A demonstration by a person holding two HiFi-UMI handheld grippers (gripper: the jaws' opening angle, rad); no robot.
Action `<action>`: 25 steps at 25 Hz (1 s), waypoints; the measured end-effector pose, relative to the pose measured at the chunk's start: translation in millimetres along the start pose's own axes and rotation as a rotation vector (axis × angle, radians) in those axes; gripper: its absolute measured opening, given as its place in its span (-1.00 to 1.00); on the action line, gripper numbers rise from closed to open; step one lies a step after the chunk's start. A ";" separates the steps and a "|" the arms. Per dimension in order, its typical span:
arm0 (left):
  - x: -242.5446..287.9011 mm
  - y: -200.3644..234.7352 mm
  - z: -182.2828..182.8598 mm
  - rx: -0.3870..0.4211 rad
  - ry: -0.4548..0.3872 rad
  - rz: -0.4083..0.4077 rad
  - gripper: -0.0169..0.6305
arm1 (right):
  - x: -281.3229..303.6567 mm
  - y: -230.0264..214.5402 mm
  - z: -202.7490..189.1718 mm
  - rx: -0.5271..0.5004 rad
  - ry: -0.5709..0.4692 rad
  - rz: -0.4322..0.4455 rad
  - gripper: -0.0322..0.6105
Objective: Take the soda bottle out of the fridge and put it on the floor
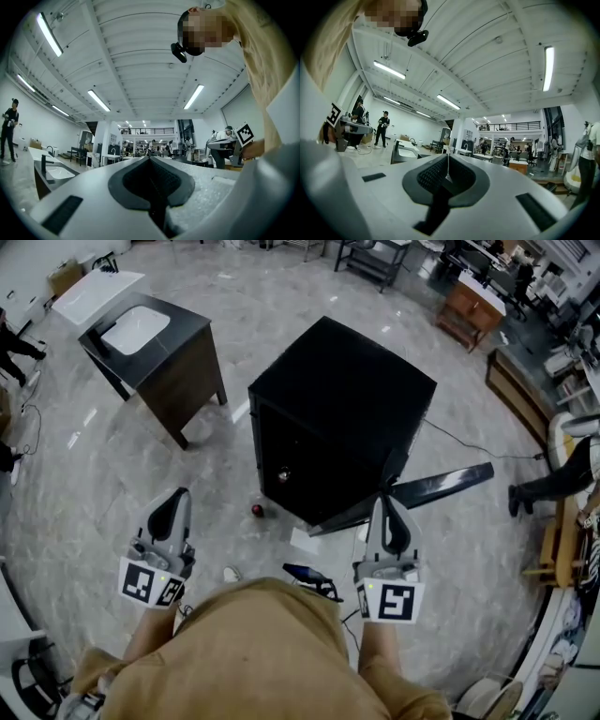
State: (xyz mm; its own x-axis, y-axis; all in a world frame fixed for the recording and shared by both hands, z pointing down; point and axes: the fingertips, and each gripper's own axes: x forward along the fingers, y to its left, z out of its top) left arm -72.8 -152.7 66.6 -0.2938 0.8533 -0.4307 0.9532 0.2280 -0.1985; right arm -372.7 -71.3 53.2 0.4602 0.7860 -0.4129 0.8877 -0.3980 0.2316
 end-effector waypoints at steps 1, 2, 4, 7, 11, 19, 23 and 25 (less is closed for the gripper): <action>-3.2 1.3 -2.3 -0.006 0.002 0.004 -0.94 | -0.8 2.5 0.3 0.007 -0.001 -0.003 -0.89; -5.6 2.4 -5.4 -0.013 0.005 0.009 -0.94 | -1.3 4.6 1.0 0.015 -0.005 -0.005 -0.89; -8.2 4.5 -10.9 -0.021 0.016 0.018 -0.94 | -1.8 7.6 3.0 0.036 -0.010 -0.008 -0.89; -9.8 4.7 -10.9 -0.006 0.022 0.024 -0.94 | -3.3 9.3 7.4 0.058 -0.019 -0.005 -0.89; -4.4 5.3 -11.1 0.020 0.026 0.012 -0.94 | -3.3 12.3 8.4 0.042 -0.026 0.025 -0.89; 1.1 6.5 -19.8 0.005 0.046 -0.004 -0.94 | 0.0 17.9 5.8 0.059 -0.019 0.018 -0.89; 3.9 3.4 -25.1 -0.010 0.049 -0.024 -0.94 | -4.4 22.1 -4.7 0.046 0.011 0.024 -0.89; 5.1 2.2 -24.6 -0.010 0.048 -0.028 -0.94 | -5.5 23.3 -3.2 0.034 0.007 0.022 -0.89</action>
State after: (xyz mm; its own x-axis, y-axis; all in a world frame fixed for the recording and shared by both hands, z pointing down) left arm -70.5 -136.3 85.6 -0.3172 0.8678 -0.3826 0.9453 0.2570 -0.2009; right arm -354.6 -83.3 63.7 0.4794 0.7803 -0.4016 0.8776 -0.4308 0.2104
